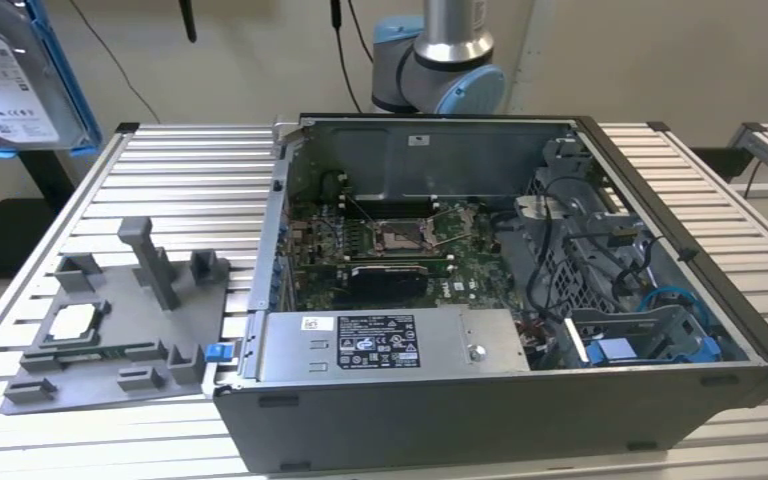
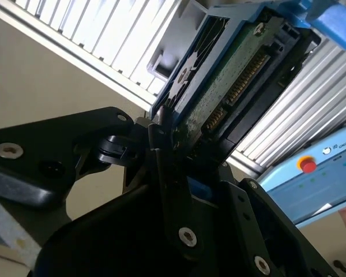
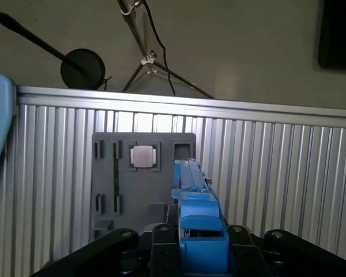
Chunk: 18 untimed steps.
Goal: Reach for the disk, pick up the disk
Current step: 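Pick up the disk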
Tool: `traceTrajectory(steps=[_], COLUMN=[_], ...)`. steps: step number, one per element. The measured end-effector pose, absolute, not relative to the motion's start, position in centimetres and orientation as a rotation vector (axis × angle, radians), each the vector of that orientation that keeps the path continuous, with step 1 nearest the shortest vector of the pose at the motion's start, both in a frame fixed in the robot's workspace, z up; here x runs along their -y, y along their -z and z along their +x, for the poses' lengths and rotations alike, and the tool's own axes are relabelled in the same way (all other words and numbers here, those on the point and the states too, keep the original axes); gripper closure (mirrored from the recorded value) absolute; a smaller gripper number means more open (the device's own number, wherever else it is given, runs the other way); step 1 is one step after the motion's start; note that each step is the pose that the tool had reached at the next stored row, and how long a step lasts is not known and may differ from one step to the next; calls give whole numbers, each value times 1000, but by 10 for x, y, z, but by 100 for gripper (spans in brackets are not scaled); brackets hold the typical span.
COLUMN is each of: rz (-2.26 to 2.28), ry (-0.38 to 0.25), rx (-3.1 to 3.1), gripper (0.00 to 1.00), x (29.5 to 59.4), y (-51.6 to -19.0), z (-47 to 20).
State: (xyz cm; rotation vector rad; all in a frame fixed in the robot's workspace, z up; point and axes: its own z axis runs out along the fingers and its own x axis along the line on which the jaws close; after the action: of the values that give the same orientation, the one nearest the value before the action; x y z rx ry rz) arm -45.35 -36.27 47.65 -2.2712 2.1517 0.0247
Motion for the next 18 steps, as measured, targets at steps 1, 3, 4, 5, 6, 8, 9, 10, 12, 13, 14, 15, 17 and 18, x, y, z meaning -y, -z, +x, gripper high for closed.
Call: traceTrajectory(steps=[1,3,4,5,6,8,9,10,12,13,14,15,17,18], rz=[-2271,-2271,-2272,-2272,-2272,-2272,-2272,-2272,-2271,-2271,-2272,-2272,-2272,-2272], ry=[-25,-24,-24,-24,-24,-24,-24,-24,-24,-24,-24,-24,-24,-24], rx=[-2152,-2152,-2152,-2152,-2152,-2152,-2152,-2152,-2152,-2152,-2152,-2152,-2152,-2152], gripper=[100,100,100,100,100,100,100,100,100,100,100,100,100,100], x=[363,363,363,363,363,363,363,363,363,363,363,363,363,363], y=[-477,-477,-477,-477,-477,-477,-477,-477,-480,-482,-483,-485,-485,-485], z=[-453,-453,-453,-453,-453,-452,-452,-452,-452,-452,-452,-452,-452,-452])
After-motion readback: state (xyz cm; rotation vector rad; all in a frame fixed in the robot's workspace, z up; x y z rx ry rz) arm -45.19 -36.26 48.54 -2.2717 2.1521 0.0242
